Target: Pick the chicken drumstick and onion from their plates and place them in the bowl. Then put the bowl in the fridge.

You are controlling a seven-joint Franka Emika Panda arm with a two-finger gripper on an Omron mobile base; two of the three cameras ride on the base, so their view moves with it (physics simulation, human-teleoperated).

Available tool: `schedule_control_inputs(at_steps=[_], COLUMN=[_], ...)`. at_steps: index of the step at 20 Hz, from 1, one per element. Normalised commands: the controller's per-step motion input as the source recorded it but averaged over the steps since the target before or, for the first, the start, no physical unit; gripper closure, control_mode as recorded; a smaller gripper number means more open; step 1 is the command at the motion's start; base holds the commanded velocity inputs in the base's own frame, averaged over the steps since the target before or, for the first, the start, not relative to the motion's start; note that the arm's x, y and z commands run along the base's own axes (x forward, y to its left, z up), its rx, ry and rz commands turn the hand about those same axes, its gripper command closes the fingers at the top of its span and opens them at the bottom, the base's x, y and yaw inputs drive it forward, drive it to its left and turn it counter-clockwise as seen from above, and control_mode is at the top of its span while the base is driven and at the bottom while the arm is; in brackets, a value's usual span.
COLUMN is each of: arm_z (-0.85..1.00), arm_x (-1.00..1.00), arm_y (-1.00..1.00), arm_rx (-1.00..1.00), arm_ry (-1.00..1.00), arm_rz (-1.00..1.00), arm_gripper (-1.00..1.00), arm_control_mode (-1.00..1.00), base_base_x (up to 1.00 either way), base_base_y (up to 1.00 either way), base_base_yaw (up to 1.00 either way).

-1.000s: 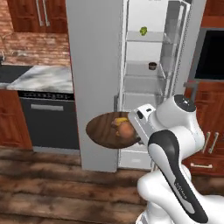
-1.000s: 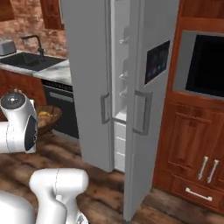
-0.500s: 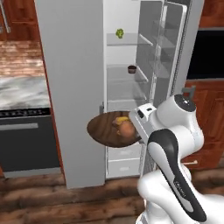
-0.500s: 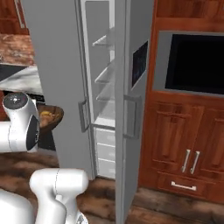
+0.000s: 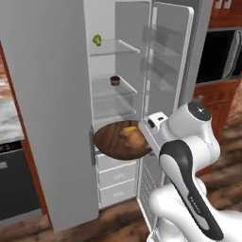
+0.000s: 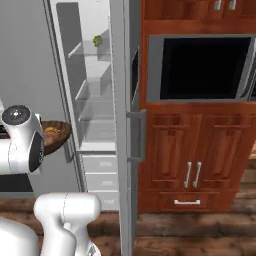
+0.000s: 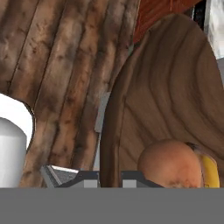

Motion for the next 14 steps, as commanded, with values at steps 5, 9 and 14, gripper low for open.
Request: schedule_control_inputs(at_steps=[5, 9, 14], arm_z=[0.00, 0.00, 0.00], arm_x=[0.00, 0.00, 0.00], arm_y=[0.00, 0.00, 0.00], arm_rx=[0.00, 0.00, 0.00], arm_ry=[0.00, 0.00, 0.00], arm_rz=[0.00, 0.00, 0.00], arm_gripper=[1.00, 1.00, 1.00], arm_control_mode=[1.00, 1.00, 1.00], base_base_x=[0.11, 0.03, 0.07], base_base_y=[0.40, 0.52, 0.59], base_base_yaw=[-0.59, -0.49, -0.38])
